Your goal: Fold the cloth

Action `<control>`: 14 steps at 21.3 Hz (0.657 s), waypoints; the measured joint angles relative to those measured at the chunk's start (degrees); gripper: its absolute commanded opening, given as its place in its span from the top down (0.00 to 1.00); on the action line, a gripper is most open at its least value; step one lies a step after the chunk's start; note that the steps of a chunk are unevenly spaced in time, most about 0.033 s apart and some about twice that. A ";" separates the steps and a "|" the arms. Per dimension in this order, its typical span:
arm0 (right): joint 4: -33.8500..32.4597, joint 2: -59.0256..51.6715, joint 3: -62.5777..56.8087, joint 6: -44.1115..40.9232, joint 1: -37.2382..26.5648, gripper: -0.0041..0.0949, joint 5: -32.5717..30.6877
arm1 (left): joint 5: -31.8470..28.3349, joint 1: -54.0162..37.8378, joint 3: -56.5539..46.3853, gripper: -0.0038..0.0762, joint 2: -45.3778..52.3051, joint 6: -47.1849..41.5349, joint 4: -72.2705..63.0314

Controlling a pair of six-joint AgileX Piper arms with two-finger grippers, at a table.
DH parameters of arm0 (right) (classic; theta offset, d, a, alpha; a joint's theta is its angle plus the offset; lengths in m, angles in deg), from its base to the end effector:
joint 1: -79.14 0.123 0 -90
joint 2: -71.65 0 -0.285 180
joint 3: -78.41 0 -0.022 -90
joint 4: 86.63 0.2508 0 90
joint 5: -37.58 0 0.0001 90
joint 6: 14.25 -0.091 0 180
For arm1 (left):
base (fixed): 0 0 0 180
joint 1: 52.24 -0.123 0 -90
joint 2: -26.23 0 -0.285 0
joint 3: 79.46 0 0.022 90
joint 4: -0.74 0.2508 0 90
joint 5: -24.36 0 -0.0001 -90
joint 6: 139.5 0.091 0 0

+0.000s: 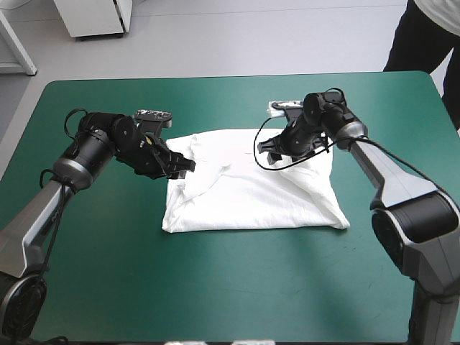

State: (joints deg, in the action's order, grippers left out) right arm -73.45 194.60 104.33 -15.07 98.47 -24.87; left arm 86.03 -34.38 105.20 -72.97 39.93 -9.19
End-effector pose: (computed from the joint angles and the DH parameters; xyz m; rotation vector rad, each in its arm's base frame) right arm 0.4079 0.1626 0.2701 -0.3539 2.7797 0.3978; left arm 0.3137 -0.1156 0.3243 0.3439 2.7199 -0.3228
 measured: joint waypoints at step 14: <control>-19.41 -44.35 -40.20 -11.45 0.00 0.46 12.64 | -10.21 1.68 -19.63 0.45 14.60 -1.97 -0.47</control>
State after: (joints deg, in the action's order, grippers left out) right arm -92.86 150.25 64.13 -26.53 98.47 -12.24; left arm 75.82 -32.70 85.58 -58.37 37.97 -9.65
